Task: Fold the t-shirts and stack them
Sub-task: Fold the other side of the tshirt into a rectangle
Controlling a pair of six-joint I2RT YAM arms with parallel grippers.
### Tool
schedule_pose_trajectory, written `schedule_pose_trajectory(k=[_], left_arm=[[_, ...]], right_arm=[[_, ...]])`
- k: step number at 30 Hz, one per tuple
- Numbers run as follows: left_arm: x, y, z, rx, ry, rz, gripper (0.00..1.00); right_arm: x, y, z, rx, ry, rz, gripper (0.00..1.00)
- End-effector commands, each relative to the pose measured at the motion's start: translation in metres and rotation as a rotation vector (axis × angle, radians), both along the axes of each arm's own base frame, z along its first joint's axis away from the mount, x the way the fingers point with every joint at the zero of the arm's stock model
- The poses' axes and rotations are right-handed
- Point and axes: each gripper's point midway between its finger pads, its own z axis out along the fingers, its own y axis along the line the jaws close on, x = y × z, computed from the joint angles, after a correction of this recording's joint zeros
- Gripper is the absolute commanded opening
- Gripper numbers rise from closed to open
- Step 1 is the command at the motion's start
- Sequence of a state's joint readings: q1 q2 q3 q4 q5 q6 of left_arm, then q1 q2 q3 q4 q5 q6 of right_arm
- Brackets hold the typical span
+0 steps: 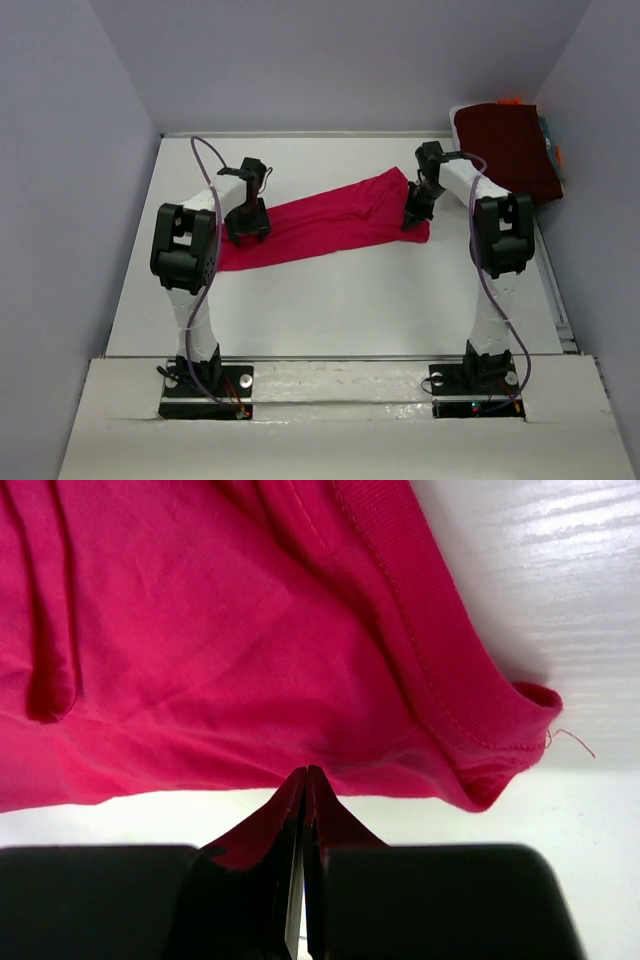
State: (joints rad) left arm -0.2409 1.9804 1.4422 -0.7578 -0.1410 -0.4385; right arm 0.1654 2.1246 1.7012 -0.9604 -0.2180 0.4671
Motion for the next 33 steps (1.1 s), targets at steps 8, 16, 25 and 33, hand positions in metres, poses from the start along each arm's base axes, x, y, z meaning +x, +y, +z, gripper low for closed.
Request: schedule_pose_trajectory(k=[8, 16, 25, 33], left_arm=[[0.027, -0.001, 0.023, 0.025, -0.065, -0.026, 0.71], [0.035, 0.009, 0.008, 0.026, -0.053, 0.011, 0.71], [0.050, 0.031, -0.001, 0.049, -0.058, 0.071, 0.71], [0.063, 0.062, 0.017, 0.108, -0.103, 0.130, 0.71]], right_arm=[[-0.004, 0.003, -0.025, -0.001, 0.025, 0.008, 0.08], [-0.001, 0.003, -0.027, -0.006, 0.026, 0.005, 0.08], [0.001, 0.001, -0.036, -0.024, 0.041, 0.006, 0.08], [0.007, -0.002, -0.040, -0.044, 0.036, 0.009, 0.08]])
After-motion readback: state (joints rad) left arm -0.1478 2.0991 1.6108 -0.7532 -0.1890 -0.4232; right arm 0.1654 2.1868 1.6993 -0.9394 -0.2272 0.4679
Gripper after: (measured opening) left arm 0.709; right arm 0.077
